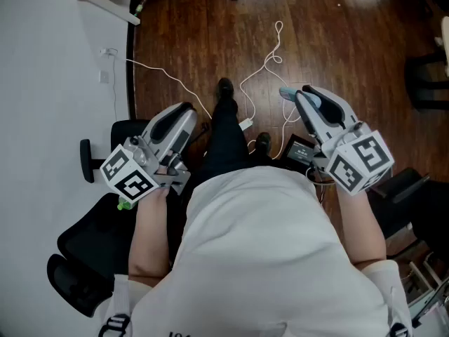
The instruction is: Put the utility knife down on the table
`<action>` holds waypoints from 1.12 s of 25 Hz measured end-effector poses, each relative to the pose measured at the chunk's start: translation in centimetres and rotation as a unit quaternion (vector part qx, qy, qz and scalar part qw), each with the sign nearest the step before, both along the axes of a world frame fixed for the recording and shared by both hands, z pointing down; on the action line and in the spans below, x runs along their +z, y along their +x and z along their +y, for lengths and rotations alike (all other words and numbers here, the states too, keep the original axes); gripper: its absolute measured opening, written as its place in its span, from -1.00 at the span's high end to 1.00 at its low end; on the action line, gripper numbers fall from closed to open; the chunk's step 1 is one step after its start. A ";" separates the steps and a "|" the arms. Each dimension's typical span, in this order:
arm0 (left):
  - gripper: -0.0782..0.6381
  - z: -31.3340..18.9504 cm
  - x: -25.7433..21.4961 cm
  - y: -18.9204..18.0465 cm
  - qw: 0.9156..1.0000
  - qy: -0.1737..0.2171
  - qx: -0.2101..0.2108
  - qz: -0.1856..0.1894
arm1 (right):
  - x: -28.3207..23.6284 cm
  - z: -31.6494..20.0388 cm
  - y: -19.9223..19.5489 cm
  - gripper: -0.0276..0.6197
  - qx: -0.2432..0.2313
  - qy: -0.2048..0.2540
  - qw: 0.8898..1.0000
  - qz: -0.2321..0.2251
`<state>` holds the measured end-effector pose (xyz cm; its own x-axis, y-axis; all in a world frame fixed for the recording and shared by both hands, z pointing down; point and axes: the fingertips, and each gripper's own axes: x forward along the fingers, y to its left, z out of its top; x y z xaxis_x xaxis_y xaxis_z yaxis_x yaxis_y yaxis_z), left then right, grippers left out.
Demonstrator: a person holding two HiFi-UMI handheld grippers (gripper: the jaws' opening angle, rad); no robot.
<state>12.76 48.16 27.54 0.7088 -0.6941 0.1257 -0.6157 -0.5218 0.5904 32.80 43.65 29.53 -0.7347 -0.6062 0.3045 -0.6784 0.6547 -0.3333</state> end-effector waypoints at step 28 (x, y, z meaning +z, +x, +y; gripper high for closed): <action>0.60 -20.5 3.1 -24.2 0.998 -0.026 0.004 0.062 | 1.9 -26.0 -29.0 0.69 -0.043 -0.018 0.997 0.059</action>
<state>-11.40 27.70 30.61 0.7271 -0.6827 0.0725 -0.5324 -0.4940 0.6874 3.80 17.68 31.47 -0.7412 -0.5296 0.4125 -0.6563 0.7009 -0.2794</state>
